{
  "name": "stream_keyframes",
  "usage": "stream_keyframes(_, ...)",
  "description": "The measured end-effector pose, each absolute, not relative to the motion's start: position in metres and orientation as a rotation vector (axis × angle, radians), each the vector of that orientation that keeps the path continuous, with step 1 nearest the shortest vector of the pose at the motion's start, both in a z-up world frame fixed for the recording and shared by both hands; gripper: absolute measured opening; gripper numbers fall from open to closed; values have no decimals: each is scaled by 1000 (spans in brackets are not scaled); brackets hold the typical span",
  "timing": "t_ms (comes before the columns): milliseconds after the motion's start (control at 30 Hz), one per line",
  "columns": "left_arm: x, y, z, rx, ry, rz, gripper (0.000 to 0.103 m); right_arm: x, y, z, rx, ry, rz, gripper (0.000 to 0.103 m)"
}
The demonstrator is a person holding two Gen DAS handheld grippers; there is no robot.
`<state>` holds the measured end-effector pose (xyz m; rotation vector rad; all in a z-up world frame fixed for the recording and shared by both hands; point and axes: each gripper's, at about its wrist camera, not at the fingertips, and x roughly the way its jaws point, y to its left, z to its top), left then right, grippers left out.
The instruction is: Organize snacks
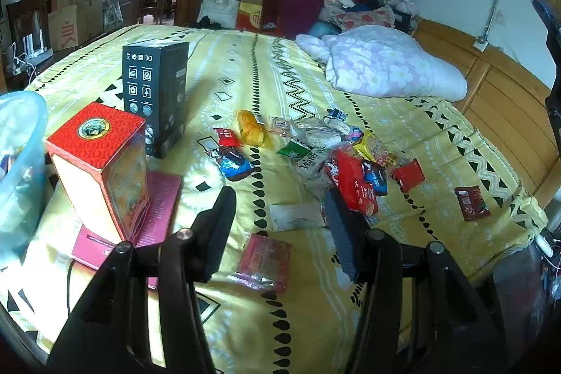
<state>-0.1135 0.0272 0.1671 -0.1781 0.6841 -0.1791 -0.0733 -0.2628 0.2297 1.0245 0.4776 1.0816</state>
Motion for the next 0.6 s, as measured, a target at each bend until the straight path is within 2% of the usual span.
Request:
stream_keyframes(167, -112, 25, 165, -174, 693, -184, 55, -73, -264, 229, 1029, 480, 1085, 45)
stream_keyframes(200, -111, 25, 163, -175, 697, -185, 58, -72, -264, 228, 1030, 481, 1085, 46)
stream_keyframes(267, -107, 27, 157, -181, 714, -188, 75, -71, -268, 226, 1019, 480, 1066, 46)
stream_keyframes(300, -105, 29, 151, -191, 733, -195, 88, -71, -270, 226, 1006, 478, 1052, 46)
stream_keyframes(333, -103, 31, 143, -203, 754, -201, 94, -71, -274, 225, 983, 473, 1028, 46)
stream_keyframes(600, -98, 30, 70, -153, 937, -200, 94, -72, -314, 184, 889, 523, 818, 47)
